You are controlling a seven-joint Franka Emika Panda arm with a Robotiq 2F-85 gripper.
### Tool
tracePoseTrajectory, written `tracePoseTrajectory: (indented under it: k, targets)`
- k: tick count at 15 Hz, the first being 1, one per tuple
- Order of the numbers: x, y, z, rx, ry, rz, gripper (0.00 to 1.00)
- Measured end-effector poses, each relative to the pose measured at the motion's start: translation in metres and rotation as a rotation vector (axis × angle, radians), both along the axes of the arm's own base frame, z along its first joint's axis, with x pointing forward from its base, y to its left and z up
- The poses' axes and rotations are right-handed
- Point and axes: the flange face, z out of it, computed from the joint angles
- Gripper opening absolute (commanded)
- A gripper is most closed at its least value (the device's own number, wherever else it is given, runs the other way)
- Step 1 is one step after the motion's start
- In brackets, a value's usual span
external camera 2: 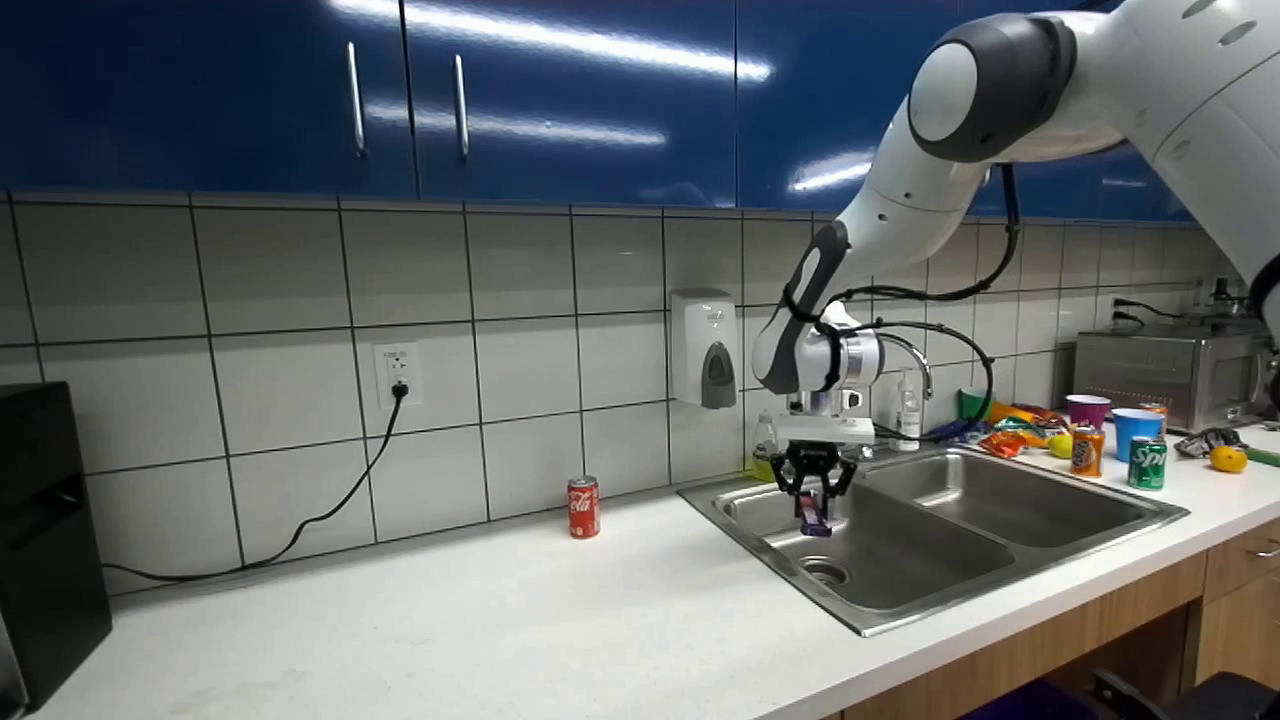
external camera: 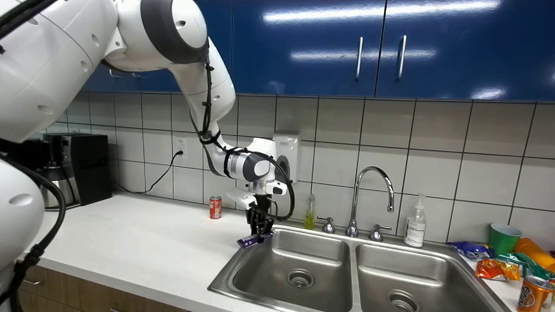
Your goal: Pick up the object from the sink and put it on the counter
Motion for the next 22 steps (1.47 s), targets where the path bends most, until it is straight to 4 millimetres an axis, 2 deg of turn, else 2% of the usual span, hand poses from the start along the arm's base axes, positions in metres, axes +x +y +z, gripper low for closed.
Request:
tracePoseTrajectory:
  k: [9, 22]
  targets:
    - [-0.025, 0.052, 0.01, 0.013, 0.029, 0.162, 0.17]
    - [-0.045, 0.125, -0.005, 0.049, 0.072, 0.36, 0.17]
